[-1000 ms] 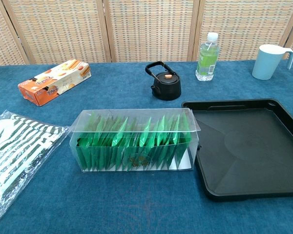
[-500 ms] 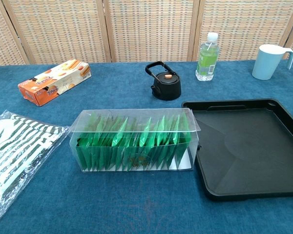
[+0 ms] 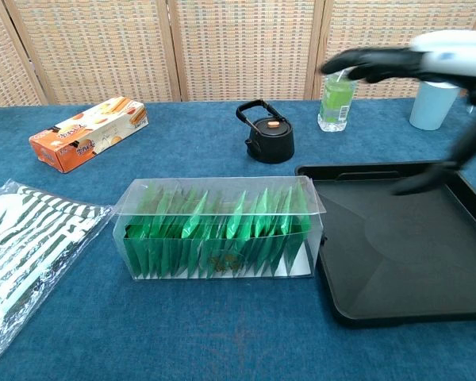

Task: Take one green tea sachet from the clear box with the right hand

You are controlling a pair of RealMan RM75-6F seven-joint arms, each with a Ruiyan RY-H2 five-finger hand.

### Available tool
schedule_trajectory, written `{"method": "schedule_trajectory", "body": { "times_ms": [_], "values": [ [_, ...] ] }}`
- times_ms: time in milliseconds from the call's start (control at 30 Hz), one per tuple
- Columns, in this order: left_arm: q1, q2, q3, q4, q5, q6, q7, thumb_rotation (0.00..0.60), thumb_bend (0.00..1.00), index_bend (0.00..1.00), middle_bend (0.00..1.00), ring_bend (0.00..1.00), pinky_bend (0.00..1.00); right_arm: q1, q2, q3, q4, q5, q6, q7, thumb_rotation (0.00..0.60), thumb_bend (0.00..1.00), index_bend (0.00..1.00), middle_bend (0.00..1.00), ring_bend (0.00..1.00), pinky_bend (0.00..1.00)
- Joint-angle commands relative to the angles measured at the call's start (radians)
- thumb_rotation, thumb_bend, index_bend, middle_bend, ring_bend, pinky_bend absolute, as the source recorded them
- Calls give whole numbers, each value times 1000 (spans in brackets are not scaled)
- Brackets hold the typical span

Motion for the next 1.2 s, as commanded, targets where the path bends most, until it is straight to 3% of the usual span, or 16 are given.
{"method": "schedule_trajectory", "body": {
  "times_ms": [33,167,433,1000,1200],
  "values": [
    [-6,2,-6,1,-11,-9,-3,600,71,0,0,0,0,141,-106,66,9,153,-143,-46,600,106,93,0,0,0],
    [-11,5,-12,2,-25,-19,-8,600,71,0,0,0,0,214,-194,76,54,266,-190,-136,600,161,100,0,0,0],
    [-18,10,-18,7,-45,-37,-22,600,71,0,0,0,0,299,-312,72,119,439,-177,-287,600,237,111,0,0,0],
    [-19,17,-19,7,-50,-38,-43,600,72,0,0,0,0,370,-389,24,174,573,-86,-479,600,319,156,0,0,0],
    [-19,19,-19,8,-50,-37,-48,600,71,0,0,0,0,380,-409,15,188,583,-60,-503,600,474,187,0,0,0]
  ]
}}
